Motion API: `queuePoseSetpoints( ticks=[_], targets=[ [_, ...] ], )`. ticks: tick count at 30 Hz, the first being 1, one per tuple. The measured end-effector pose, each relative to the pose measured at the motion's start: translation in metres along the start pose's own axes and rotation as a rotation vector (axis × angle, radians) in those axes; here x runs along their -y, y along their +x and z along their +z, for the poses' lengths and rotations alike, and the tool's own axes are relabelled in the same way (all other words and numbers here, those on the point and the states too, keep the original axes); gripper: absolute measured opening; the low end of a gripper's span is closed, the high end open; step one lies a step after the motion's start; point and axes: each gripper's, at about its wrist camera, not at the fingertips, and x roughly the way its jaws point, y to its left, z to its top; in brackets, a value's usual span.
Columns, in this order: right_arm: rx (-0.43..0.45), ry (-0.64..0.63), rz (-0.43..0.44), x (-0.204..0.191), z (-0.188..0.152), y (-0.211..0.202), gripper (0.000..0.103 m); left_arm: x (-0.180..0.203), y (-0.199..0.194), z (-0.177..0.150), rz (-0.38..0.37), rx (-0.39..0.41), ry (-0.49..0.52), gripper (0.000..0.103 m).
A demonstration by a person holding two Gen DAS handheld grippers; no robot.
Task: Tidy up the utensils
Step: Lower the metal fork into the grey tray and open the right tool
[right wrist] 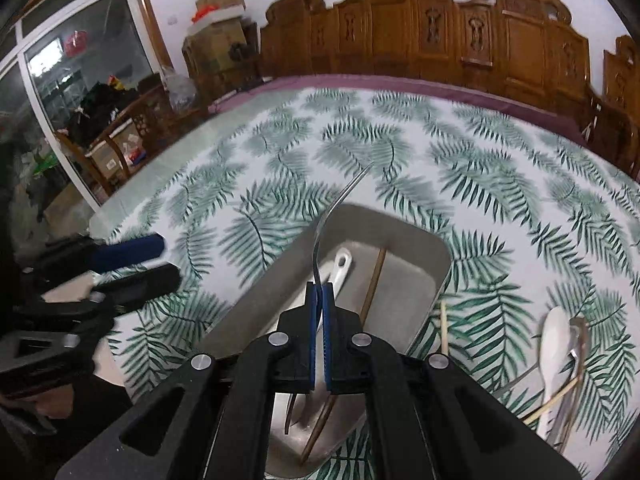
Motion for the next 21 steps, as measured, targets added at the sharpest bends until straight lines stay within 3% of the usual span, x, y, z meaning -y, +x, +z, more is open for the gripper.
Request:
queuePoseSetpoints(
  ticks=[12,17,21],
  targets=[
    [-0.108,0.009,-0.066,0.002,-0.004,0.039,0.004,-0.002,0.002,-0.001,-0.011,-0.002,-0.011,0.034],
    [-0.066,0.015,-0.053,0.009,-0.002,0.025,0.005,0.002,0.002,-0.002,-0.012,-0.004,-0.003,0.034],
    [0.001,0.024,-0.048,0.023,-0.006,-0.012,0.005,0.008,0.002,-0.001,-0.033,-0.003,-0.005,0.034]
  ],
)
